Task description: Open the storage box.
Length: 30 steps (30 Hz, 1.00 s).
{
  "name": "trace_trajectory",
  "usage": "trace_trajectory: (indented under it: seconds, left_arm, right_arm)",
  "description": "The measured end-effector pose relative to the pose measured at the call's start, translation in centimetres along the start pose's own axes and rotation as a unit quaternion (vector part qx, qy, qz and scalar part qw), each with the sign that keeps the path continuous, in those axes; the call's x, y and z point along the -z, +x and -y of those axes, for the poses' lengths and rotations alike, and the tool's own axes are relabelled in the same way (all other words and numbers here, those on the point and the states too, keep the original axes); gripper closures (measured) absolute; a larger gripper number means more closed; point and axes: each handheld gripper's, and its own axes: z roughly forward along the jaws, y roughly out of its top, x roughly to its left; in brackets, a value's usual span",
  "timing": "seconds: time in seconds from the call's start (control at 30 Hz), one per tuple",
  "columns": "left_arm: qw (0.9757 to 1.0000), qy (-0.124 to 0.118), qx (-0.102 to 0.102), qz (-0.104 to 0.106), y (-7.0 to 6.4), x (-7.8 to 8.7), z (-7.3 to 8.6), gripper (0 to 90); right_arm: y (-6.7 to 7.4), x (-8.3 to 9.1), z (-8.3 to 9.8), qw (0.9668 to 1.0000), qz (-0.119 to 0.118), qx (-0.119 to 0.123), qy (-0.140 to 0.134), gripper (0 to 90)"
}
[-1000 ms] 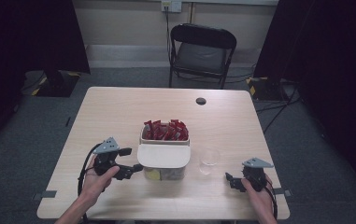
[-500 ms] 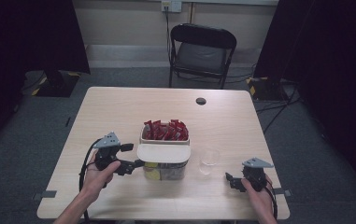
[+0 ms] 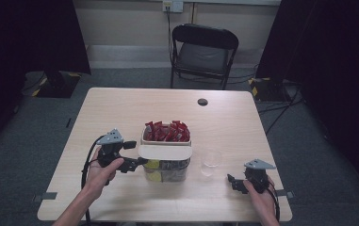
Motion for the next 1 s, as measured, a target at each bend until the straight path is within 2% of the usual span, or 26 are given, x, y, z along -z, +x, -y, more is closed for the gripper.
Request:
trace_trajectory:
  seconds: [0.07,0.2,0.5,0.6,1.0]
  left_arm:
    - [1.0,-0.002,0.004,0.002,0.1,0.0,-0.2,16.0]
    - [1.0,-0.001,0.0,-0.003,0.1,0.1,-0.6,16.5]
    - [1.0,0.0,0.003,0.007,0.3,-0.3,-0.9,16.1]
    - [0.9999,0.007,0.003,0.011,0.5,-0.3,-1.1,17.1]
    - [0.9999,0.002,0.01,0.013,0.8,-0.5,-1.3,17.2]
  right_arm:
    - [0.0,0.0,0.0,1.0,0.0,0.0,0.0,11.6]
    - [0.0,0.0,0.0,1.0,0.0,0.0,0.0,11.6]
    - [0.0,0.0,0.0,1.0,0.0,0.0,0.0,11.6]
    - [0.0,0.0,0.0,1.0,0.0,0.0,0.0,11.6]
    - [0.0,0.0,0.0,1.0,0.0,0.0,0.0,11.6]
